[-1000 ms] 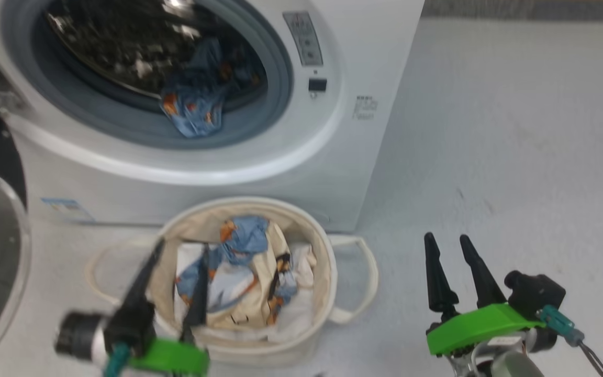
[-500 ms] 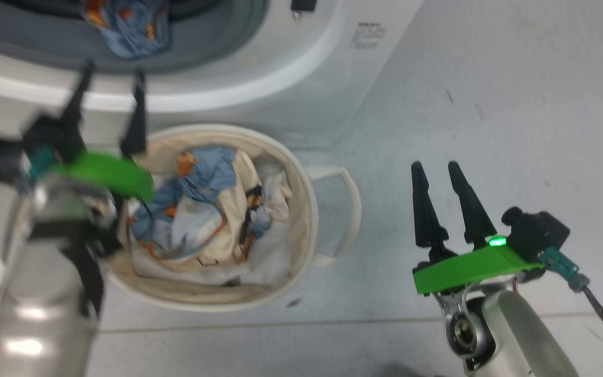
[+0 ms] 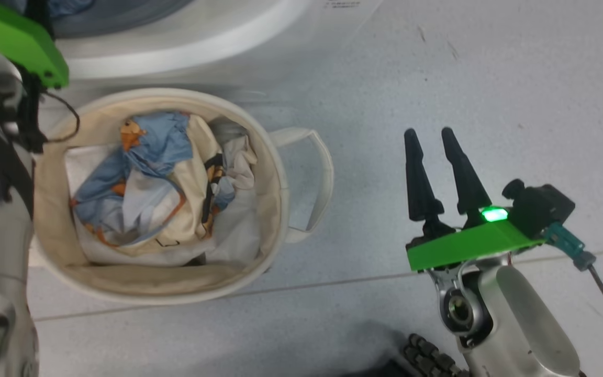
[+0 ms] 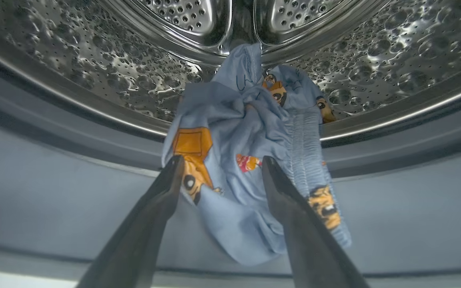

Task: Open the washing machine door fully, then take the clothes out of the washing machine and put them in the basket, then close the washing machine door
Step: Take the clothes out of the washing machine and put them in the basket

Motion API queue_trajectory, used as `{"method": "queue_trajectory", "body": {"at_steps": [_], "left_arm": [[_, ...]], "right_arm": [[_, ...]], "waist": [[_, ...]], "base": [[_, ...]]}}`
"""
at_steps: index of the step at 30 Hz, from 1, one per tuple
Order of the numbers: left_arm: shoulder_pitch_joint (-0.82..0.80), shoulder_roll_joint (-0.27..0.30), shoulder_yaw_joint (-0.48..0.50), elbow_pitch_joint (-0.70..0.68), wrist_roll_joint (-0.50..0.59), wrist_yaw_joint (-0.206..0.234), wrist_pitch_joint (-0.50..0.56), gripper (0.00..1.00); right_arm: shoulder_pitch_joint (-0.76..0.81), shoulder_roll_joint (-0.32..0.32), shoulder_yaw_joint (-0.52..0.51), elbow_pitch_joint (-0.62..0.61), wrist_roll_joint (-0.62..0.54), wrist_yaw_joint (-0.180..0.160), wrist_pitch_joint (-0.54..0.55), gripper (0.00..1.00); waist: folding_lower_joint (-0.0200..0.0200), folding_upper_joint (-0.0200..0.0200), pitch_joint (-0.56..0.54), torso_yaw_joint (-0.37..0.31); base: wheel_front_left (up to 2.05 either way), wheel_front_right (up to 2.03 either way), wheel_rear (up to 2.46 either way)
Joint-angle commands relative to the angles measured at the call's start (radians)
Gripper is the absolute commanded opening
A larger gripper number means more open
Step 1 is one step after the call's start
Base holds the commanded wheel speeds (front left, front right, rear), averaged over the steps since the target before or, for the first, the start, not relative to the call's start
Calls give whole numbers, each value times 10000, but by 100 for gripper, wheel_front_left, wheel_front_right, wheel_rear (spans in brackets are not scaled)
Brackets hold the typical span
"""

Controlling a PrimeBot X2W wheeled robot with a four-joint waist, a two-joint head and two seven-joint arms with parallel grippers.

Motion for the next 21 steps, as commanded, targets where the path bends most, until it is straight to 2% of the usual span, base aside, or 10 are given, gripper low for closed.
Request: {"method": "queue_trajectory", "body": {"at_steps": [1,4,9,17,18,21], "left_arm": [[-286,431,183,-169,-11,73,58,100],[-780,462,39,337,51,48,214,100],[-1397,495,-329,1108,375,262,299,100],[-2123,207,-1230,1889,1013,240,-449,100],[-2174,218,-1392,1965,1156,247,-541,0],[-2285,243,-1727,2198,1437,292,-807,0]], "right_arm": [[25,26,230,-349,81,39,-124,100],[-79,26,342,-471,154,39,-124,100],[-184,26,483,-548,-24,39,-124,100],[-299,26,542,-654,-153,39,-124,100],[-314,26,548,-666,-153,39,-124,100],[-349,26,521,-696,-132,39,-124,100]], "waist": [[-3,0,164,-103],[-3,0,341,-159],[-3,0,553,-199],[-3,0,765,-199],[-3,0,777,-203],[-3,0,783,-219]], "base": [[0,0,0],[0,0,0],[0,0,0],[0,0,0],[0,0,0],[0,0,0]]}}
